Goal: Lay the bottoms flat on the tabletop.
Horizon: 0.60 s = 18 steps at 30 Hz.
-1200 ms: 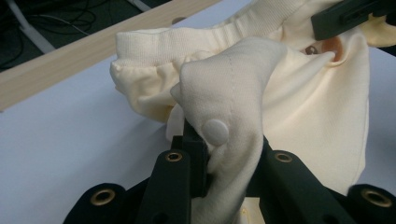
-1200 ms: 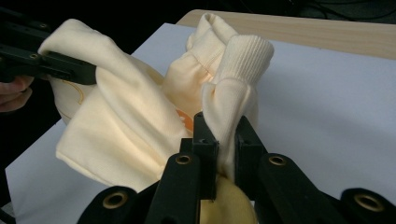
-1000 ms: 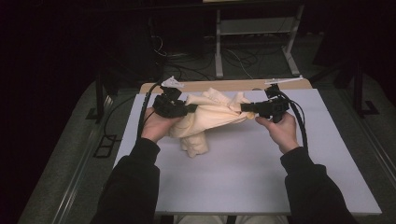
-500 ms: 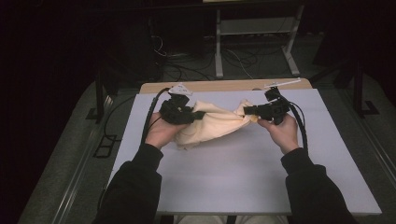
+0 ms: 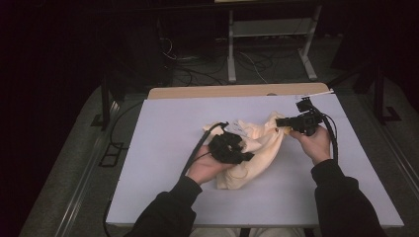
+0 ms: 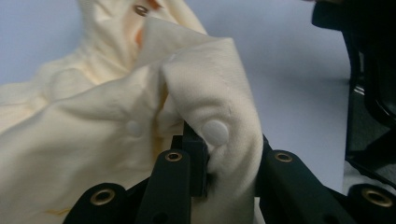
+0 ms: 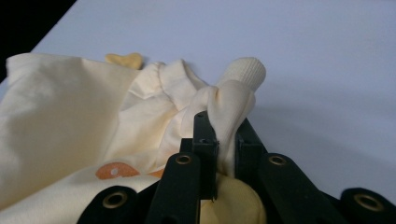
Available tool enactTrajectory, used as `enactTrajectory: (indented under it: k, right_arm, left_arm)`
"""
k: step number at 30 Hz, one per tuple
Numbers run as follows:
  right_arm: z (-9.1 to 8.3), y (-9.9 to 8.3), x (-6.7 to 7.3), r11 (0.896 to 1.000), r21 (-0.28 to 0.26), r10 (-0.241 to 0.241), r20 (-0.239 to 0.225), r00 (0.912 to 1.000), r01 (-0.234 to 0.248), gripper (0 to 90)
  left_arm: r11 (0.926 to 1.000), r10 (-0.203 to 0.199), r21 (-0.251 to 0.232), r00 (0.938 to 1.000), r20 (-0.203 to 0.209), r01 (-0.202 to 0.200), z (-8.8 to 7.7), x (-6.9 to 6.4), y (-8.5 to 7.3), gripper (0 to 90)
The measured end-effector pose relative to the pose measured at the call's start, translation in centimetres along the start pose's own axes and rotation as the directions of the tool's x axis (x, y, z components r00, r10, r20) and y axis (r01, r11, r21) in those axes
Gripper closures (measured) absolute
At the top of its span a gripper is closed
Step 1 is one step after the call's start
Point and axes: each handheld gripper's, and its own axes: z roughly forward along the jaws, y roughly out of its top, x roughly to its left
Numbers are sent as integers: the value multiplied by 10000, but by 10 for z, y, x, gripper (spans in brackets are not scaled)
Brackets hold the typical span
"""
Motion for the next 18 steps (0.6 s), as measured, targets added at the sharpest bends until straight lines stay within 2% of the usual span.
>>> enactTrajectory:
  k: [7,10,14,18]
  right_arm:
    - [5,-15,-18,9989,165,438,96,9990,-440,815]
    - [8,-21,-23,9981,299,536,125,9985,-539,815]
    - [8,-26,-27,9975,343,612,171,9980,-617,814]
    - [8,-28,-29,9976,359,578,245,9980,-586,814]
  left_arm:
    - [9998,-164,90,9978,644,158,32,-9,-9,759]
    - [9998,-156,142,9977,653,147,39,-13,-13,752]
    - [9998,-183,27,9971,739,182,37,-12,-14,699]
    - [10000,-66,27,9982,601,65,26,-13,-13,553]
